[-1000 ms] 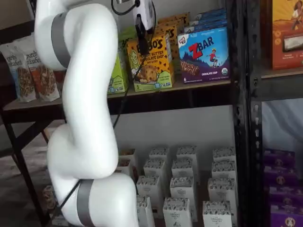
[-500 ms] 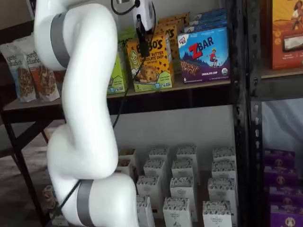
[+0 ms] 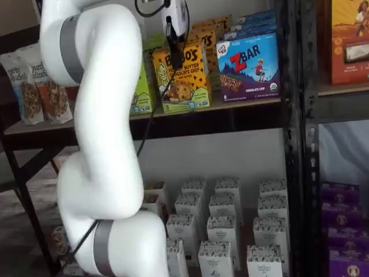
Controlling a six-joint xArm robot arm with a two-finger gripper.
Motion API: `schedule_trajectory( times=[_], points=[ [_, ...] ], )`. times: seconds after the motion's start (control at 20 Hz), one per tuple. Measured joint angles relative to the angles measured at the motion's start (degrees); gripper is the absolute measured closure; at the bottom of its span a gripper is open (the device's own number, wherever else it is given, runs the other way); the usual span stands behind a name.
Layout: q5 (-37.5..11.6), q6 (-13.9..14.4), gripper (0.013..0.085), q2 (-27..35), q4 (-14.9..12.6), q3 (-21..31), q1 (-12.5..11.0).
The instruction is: Pick up the orange box on the top shelf, the fifth box from the left
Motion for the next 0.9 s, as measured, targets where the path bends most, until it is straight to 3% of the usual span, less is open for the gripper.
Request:
schedule_trajectory(
  times=[0.4, 0.7, 0.9],
  points=[
    [-0.3, 0.3, 0.049, -0.4, -0.9, 0.3, 0.6],
    [0.4, 0.5, 0.065, -0.3, -1.1, 0.2, 0.8],
    [-0.9, 0.5, 0.065, -0.9, -0.6, 1.0, 0.6]
  ],
)
